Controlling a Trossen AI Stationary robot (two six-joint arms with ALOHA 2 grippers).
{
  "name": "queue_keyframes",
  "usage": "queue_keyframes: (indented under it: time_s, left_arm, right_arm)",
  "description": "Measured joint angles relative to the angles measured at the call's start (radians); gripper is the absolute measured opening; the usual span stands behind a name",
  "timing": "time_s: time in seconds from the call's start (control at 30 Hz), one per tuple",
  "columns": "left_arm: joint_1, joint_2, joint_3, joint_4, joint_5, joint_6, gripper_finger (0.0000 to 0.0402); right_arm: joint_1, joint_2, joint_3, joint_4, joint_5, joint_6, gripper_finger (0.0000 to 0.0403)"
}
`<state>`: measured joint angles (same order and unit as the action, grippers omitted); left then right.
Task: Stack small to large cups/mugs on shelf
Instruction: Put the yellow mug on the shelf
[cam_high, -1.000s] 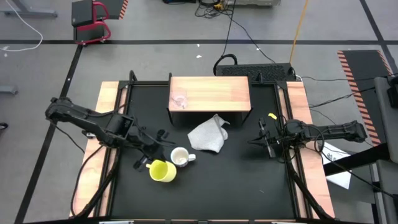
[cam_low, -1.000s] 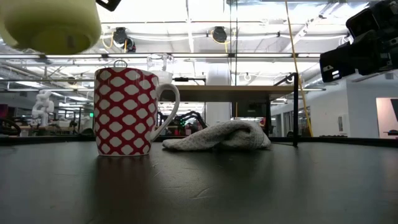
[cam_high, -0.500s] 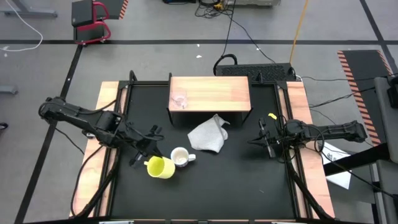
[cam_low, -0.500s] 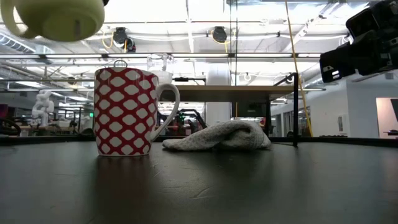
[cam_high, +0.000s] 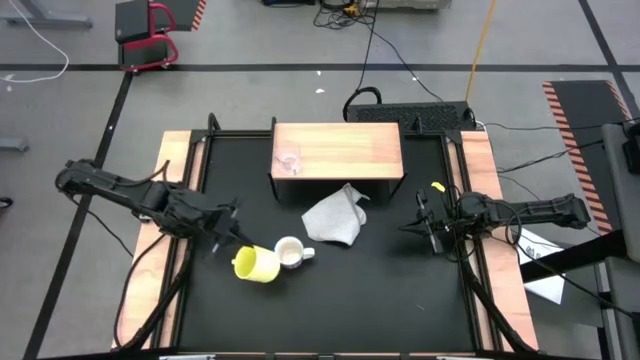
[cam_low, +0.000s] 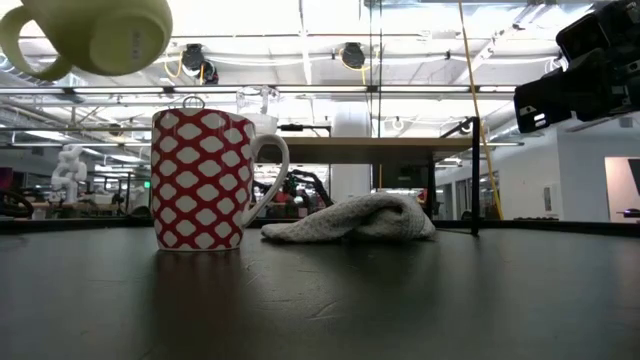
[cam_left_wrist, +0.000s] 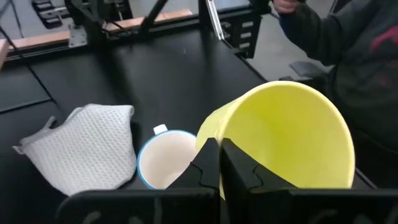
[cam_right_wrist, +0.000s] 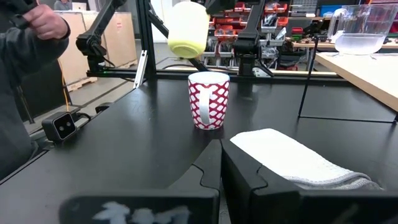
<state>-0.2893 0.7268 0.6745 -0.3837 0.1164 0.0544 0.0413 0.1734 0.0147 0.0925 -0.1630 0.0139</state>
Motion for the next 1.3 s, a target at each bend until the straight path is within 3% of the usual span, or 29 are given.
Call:
queue_keyframes:
  time_s: [0.43,0.87,1.13,1.3]
  left_arm:
    - [0.0,-0.09,-0.173,0.18,-0.02,-0.001,0.0]
    - [0.0,-0.093,-0.182,0.219,-0.037,-0.004,0.0]
    - [0.023,-0.086,-0.182,0.347,-0.099,0.05,0.0]
    - [0.075,-0.028,-0.182,0.532,-0.12,0.045,0.0]
  right_arm:
    - [0.0,0.0,0.0,0.0,0.0,-0.01,0.0]
    - [0.0,0.0,0.0,0.0,0.0,-0.007,0.0]
    - [0.0,0.0,0.0,0.0,0.0,-0.012,0.0]
    - [0.0,0.0,0.0,0.001,0.0,-0.025,0.0]
